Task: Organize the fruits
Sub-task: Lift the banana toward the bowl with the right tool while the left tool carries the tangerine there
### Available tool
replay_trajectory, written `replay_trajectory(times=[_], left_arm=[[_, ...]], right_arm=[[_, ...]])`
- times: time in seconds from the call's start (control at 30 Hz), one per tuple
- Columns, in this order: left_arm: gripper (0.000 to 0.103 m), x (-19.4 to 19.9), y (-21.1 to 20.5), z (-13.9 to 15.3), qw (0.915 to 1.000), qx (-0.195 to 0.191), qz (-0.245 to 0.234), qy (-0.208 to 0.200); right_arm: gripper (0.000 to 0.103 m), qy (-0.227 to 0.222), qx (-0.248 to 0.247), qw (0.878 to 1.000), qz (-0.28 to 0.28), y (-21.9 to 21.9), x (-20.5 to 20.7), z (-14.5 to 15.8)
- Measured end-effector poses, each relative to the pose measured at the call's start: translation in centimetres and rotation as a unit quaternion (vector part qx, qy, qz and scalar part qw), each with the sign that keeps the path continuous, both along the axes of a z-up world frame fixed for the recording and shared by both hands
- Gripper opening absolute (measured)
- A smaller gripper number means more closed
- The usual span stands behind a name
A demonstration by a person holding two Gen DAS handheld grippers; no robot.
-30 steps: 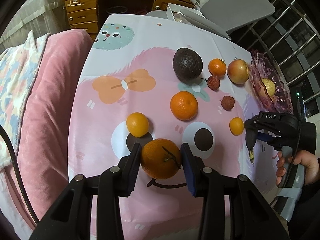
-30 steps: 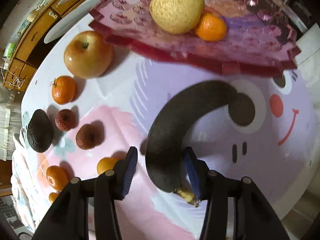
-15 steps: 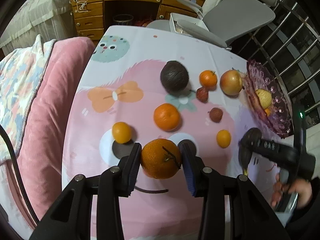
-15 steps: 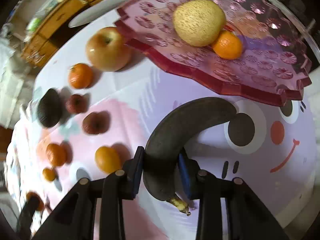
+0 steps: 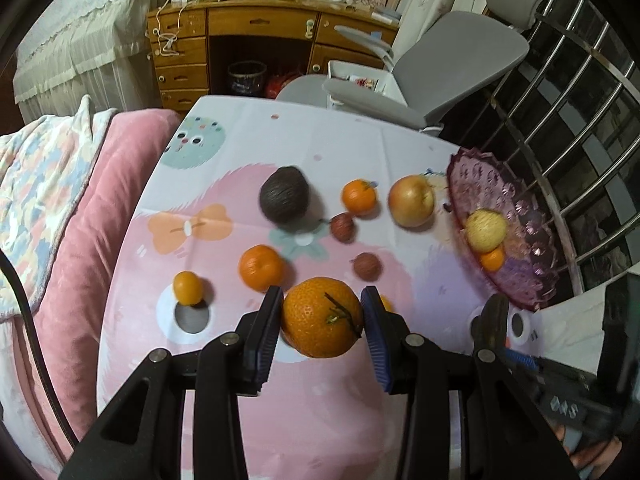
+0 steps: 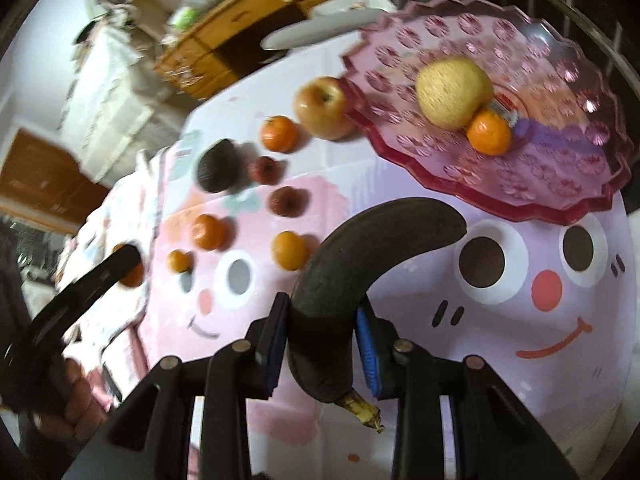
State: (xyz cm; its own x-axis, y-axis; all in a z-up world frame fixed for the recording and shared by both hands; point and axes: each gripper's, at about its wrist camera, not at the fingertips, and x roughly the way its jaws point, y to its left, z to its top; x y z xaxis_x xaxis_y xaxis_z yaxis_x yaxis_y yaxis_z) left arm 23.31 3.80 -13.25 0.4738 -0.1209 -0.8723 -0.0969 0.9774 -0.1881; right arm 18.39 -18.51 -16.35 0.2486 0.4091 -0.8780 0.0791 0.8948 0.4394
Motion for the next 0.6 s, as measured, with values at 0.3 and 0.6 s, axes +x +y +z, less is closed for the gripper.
replay_trajectory(times=[0.3,0.6], left_arm=[[0.039,0.2,-4.9,2.9,0.9993,-0.001,0.009,-0.037],[0.039,1.7,-10.5,4.1,0.9986,-0.010,-0.014,-0.051]], right_arm=[[0.032,-0.096,0.015,0.992,0.081,-2.6,-1.4,5.7],[0.032,-0.190,-0.040,0.976,0.102,-6.7,-0.6,9.0]])
